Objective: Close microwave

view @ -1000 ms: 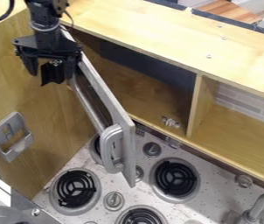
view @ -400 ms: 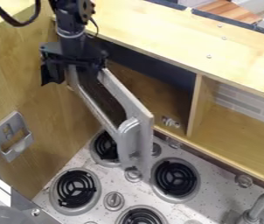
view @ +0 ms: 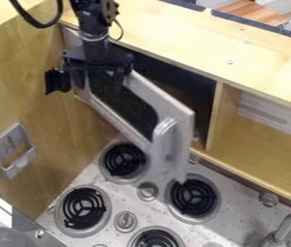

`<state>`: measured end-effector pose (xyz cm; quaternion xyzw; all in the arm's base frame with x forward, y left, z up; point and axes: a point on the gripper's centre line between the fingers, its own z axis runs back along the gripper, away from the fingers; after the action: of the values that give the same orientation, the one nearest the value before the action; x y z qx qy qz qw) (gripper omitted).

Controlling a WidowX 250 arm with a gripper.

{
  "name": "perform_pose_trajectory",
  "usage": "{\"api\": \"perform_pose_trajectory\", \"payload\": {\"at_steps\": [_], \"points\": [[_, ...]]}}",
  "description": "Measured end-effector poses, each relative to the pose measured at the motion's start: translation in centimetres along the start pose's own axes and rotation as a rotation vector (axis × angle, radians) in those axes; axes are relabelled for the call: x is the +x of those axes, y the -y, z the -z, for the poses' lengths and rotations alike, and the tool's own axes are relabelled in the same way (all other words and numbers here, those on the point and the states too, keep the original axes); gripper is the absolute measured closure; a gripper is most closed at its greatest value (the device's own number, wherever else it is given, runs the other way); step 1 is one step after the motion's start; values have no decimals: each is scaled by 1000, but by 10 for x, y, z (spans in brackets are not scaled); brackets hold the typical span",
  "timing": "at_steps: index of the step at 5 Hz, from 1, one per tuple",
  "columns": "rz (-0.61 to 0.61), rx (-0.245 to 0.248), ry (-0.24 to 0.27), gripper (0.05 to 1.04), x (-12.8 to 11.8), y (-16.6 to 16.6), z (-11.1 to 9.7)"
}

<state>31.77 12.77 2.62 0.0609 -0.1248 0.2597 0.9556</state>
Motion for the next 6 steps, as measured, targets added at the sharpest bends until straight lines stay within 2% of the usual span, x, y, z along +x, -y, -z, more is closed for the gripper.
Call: {"api": "perform_pose_trajectory", "payload": {"at_steps": [1,2,5,6], "points": [[-26,-18,21,85,19,7,0],[-44,-36,16,85,30,15,1],[-94,-69,-26,85,30,24,4],[-116,-112,6,85,28,29,5]]}}
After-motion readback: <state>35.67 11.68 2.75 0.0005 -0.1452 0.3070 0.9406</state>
